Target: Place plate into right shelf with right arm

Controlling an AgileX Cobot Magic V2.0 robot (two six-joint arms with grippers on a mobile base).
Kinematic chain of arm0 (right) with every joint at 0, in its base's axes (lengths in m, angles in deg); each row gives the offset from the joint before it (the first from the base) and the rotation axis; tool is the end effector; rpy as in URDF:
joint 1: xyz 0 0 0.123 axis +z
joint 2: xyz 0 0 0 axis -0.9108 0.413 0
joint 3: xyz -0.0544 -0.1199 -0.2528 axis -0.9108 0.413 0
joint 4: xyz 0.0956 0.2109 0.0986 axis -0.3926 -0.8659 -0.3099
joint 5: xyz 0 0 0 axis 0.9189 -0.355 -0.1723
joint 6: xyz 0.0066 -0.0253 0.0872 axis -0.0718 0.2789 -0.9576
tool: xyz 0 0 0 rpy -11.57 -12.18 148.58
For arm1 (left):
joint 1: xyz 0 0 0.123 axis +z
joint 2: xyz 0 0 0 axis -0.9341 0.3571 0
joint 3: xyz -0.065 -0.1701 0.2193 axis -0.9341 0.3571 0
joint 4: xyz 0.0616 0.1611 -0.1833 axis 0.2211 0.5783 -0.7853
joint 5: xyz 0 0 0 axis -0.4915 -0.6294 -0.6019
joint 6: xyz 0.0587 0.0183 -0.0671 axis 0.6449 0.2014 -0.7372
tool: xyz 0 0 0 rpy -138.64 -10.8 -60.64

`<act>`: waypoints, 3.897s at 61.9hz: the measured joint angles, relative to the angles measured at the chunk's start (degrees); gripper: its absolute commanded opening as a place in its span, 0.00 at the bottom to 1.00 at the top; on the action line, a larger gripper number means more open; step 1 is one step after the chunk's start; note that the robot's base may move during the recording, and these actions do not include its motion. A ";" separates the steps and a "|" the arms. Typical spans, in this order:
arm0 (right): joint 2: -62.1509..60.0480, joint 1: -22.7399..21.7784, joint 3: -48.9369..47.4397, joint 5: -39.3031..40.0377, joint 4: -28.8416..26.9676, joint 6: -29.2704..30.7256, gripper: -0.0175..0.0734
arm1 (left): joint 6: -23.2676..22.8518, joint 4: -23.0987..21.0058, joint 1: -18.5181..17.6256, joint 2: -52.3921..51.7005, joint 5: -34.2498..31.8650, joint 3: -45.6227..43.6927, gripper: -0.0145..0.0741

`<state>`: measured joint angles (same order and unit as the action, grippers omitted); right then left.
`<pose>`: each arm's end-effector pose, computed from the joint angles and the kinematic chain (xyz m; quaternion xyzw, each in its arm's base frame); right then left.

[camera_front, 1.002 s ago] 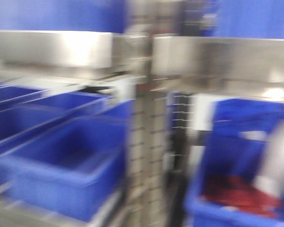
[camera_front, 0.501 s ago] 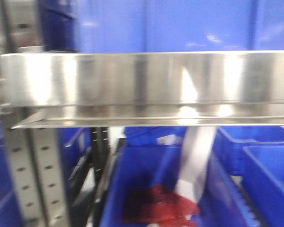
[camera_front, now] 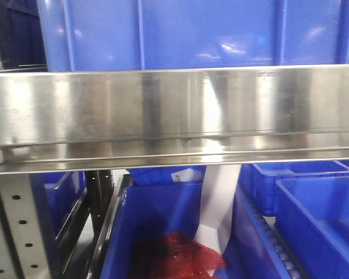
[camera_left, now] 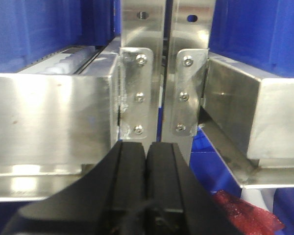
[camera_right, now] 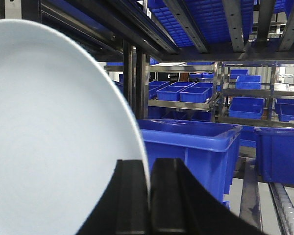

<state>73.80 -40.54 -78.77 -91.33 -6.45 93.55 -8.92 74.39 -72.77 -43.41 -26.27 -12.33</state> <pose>0.0256 0.0152 0.3239 -0.1264 0.5801 0.2033 0.7786 0.0564 -0.0040 0.1921 0.0245 0.7238 -0.0240 0.6892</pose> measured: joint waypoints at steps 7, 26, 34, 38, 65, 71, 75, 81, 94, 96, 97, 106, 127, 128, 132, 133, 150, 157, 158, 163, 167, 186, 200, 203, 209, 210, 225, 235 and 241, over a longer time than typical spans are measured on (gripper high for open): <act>0.00 0.00 0.00 0.00 0.00 0.00 0.25 | 0.00 0.00 0.00 0.00 0.00 0.00 0.11; 0.00 0.00 -0.49 2.54 -0.39 0.00 0.25 | 0.00 0.00 0.00 0.00 0.00 0.00 0.11; 2.59 0.00 -4.31 3.29 -0.90 0.00 0.25 | 0.00 0.00 0.00 0.00 0.00 0.00 0.11; 5.46 0.00 -7.10 3.29 -1.05 0.00 0.25 | 0.00 0.00 0.00 0.00 0.00 0.00 0.11; 38.83 0.00 -33.31 3.84 -1.31 0.00 0.25 | 0.00 0.00 0.00 0.00 0.00 0.00 0.11; 46.71 0.00 -37.94 6.72 -1.31 0.00 0.25 | 0.00 0.00 0.00 0.00 0.00 0.00 0.11; 52.02 0.00 -40.42 8.46 -1.31 0.00 0.25 | 0.00 0.00 0.00 0.00 0.00 0.00 0.11; 58.91 0.00 -43.68 9.78 -1.31 0.00 0.25 | 0.00 0.00 0.00 0.00 0.00 0.00 0.11; 70.53 0.00 -48.61 10.06 -1.31 0.10 0.32 | 0.00 0.00 0.00 0.00 0.00 0.00 0.11; 72.05 0.00 -49.03 9.80 -1.31 0.24 0.36 | 0.00 0.00 0.00 0.00 0.00 0.00 0.11; 72.60 0.00 -49.25 9.46 -1.31 0.24 0.40 | 0.00 0.00 0.00 0.00 0.00 0.00 0.11; 76.39 0.00 -50.86 6.61 -1.44 0.24 0.76 | 0.00 0.00 0.00 0.00 0.00 0.00 0.11; 77.04 0.00 -51.48 5.80 -1.48 0.24 0.89 | 0.00 0.00 0.00 0.00 0.00 0.00 0.11; 76.89 0.00 -51.48 5.57 -1.48 0.24 0.89 | 0.00 0.00 0.00 0.00 0.00 0.00 0.11; 75.76 0.00 -51.48 3.57 -1.48 0.24 0.89 | 0.00 0.00 0.00 0.00 0.00 0.00 0.11; 75.40 0.00 -51.48 3.05 -1.48 0.24 0.89 | 0.00 0.00 0.00 0.00 0.00 0.00 0.11; 62.40 -1.46 -51.62 -11.64 -1.28 0.24 0.62 | 0.00 0.00 0.00 0.00 0.00 0.00 0.11; 57.67 -4.21 -51.62 -18.14 -0.92 0.24 0.31 | 0.00 0.00 0.00 0.00 0.00 0.00 0.11; 56.85 -4.75 -51.62 -19.54 -0.92 0.24 0.27 | 0.00 0.00 0.00 0.00 0.00 0.00 0.11; 53.76 -6.73 -51.62 -24.56 -0.68 0.24 0.26 | 0.00 0.00 0.00 0.00 0.00 0.00 0.11; 51.77 -7.82 -51.62 -27.55 -0.68 0.24 0.26 | 0.00 0.00 0.00 0.00 0.00 0.00 0.11; 48.24 -8.79 -51.69 -30.21 -0.47 0.24 0.26 | 0.00 0.00 0.00 0.00 0.00 0.00 0.11; 48.92 -8.79 -51.69 -30.58 -0.33 0.24 0.26 | 0.00 0.00 0.00 0.00 0.00 0.00 0.11; 49.19 -8.79 -51.69 -30.80 -0.33 0.24 0.26 | 0.00 0.00 0.00 0.00 0.00 0.00 0.11; 49.40 -8.79 -50.90 -30.69 -0.33 0.24 0.26 | 0.00 0.00 0.00 0.00 0.00 0.00 0.11; 49.40 -8.79 -50.60 -30.53 -0.33 0.13 0.26 | 0.00 0.00 0.00 0.00 0.00 0.00 0.11; 45.20 -10.65 -43.21 -24.46 1.76 -0.23 0.26 | 0.00 0.00 0.00 0.00 0.00 0.00 0.11; 34.71 -11.23 -35.63 -19.36 11.61 -3.19 0.26 | 0.00 0.00 0.00 0.00 0.00 0.00 0.11; 28.38 -12.80 -29.93 -15.11 15.54 -7.86 0.26 | 0.00 0.00 0.00 0.00 0.00 0.00 0.11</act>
<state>102.18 -53.34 -108.70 -106.44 9.09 85.69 -8.92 74.39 -72.77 -43.41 -26.27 -12.33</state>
